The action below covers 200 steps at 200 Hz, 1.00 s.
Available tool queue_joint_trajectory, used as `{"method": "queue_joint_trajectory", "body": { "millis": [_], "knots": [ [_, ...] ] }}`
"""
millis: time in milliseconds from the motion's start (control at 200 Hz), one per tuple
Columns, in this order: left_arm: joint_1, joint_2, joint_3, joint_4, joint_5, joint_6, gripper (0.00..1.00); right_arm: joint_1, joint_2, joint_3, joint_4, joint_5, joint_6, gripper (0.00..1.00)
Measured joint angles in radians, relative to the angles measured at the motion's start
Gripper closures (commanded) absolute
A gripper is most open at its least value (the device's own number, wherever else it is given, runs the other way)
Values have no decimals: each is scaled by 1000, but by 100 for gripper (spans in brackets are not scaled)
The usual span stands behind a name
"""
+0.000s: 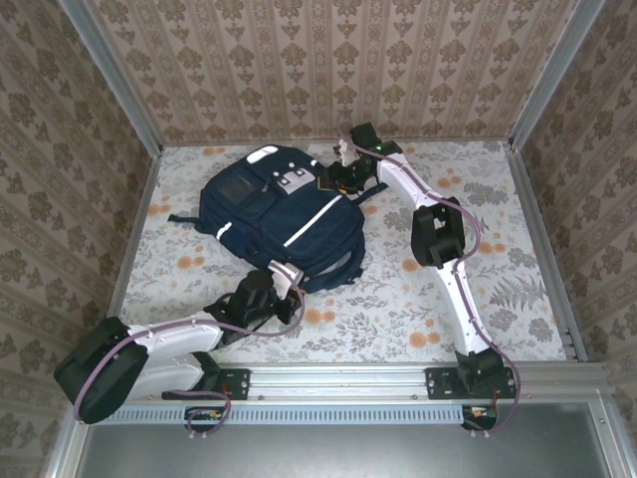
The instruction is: Pack the student bag
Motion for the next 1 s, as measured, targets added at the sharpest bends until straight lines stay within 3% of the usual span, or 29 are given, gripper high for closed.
{"method": "queue_joint_trajectory", "body": {
  "millis": [45, 135, 515, 1000],
  "knots": [
    [0, -3, 0, -3, -3, 0, 100, -2, -21, -48, 47, -32, 10, 82],
    [6, -19, -1, -20, -8, 0, 100, -2, -99, -213, 177, -59, 59, 100],
    [20, -21, -5, -55, -3, -2, 100, -50, -468, -883, 648, 66, 388, 100],
    [24, -65, -6, -67, -5, -39, 100, -77, -693, -1231, 854, 279, 586, 100]
  ]
}}
